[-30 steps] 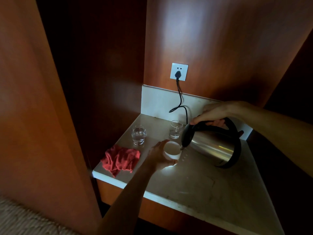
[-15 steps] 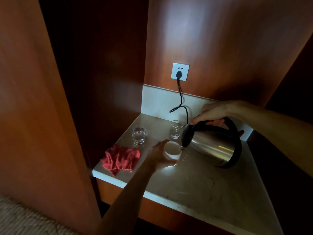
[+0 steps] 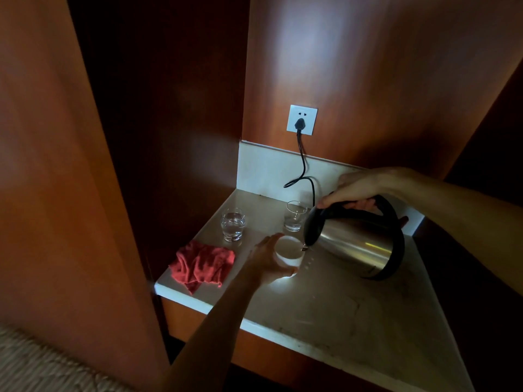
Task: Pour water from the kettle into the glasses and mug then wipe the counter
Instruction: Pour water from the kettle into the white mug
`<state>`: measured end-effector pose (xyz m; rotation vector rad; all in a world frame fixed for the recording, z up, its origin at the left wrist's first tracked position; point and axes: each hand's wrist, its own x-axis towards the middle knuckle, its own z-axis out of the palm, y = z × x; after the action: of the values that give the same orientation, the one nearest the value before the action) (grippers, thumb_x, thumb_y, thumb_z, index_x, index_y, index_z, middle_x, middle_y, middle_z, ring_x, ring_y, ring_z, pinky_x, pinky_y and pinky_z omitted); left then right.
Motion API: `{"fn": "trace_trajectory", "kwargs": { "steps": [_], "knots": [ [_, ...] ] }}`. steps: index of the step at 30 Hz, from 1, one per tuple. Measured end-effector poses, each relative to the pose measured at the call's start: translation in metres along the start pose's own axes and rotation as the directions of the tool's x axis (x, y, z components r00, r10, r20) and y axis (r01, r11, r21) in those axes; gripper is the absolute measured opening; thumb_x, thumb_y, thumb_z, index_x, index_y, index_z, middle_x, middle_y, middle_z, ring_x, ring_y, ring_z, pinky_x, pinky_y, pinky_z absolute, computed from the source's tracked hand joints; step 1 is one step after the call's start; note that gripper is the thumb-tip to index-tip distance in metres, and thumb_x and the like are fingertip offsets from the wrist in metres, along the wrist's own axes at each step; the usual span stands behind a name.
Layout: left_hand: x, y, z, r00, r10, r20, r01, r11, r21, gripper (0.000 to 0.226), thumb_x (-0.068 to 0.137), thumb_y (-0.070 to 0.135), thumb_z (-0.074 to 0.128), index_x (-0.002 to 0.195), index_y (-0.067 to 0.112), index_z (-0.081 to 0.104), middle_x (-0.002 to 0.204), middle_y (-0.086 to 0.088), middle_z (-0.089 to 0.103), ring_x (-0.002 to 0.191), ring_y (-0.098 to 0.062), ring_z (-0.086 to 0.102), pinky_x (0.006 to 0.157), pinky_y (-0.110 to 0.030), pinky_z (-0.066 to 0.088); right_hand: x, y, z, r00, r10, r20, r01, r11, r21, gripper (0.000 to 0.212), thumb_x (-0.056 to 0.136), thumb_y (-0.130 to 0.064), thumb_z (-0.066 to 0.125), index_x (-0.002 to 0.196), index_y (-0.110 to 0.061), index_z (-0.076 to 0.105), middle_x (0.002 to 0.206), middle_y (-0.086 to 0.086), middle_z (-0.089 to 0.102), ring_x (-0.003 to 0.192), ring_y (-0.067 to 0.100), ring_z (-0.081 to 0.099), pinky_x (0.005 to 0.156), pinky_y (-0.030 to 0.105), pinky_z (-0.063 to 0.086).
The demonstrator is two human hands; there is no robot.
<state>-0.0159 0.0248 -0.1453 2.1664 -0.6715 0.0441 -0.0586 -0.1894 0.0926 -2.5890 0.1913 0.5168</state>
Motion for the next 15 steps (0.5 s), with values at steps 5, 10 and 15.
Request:
{"fn": "trace_trajectory", "kwargs": {
  "steps": [5, 10, 15],
  "knots": [
    [0.0009, -0.0011, 0.0014, 1.000, -0.006, 0.002, 0.006, 1.000, 0.008, 0.096, 0.053, 0.051, 0.089, 0.137, 0.031, 0.046, 0.128, 0.003, 0.060, 0.111, -0.017, 0.060, 0.096, -0.033, 0.050, 0.0032, 0.0001, -0.0002, 1.000, 0.002, -0.007, -0.002, 1.000, -0.022, 0.051, 0.074, -0.065, 0.074, 0.078, -0.015, 0.062, 0.070, 0.009, 0.058, 0.059, 0.025, 0.049, 0.056, 0.033, 0.039],
    [0.0016, -0.0023, 0.0033, 1.000, -0.008, 0.003, 0.008, 1.000, 0.013, 0.095, 0.053, 0.053, 0.087, 0.136, 0.034, 0.045, 0.126, 0.006, 0.060, 0.111, -0.016, 0.059, 0.097, -0.033, 0.049, 0.0048, 0.0002, -0.0009, 1.000, 0.001, -0.001, -0.001, 1.000, -0.017, 0.052, 0.071, -0.066, 0.075, 0.077, -0.016, 0.062, 0.069, 0.010, 0.057, 0.058, 0.025, 0.048, 0.056, 0.033, 0.039],
    [0.0025, -0.0028, 0.0038, 1.000, -0.013, -0.002, 0.013, 1.000, 0.023, 0.095, 0.054, 0.052, 0.088, 0.137, 0.034, 0.044, 0.127, 0.006, 0.059, 0.111, -0.014, 0.058, 0.097, -0.028, 0.047, 0.0071, 0.0015, -0.0005, 1.000, 0.023, -0.013, -0.023, 1.000, -0.020, 0.055, 0.068, -0.067, 0.076, 0.077, -0.015, 0.062, 0.070, 0.011, 0.056, 0.059, 0.025, 0.048, 0.056, 0.033, 0.038]
  ]
}}
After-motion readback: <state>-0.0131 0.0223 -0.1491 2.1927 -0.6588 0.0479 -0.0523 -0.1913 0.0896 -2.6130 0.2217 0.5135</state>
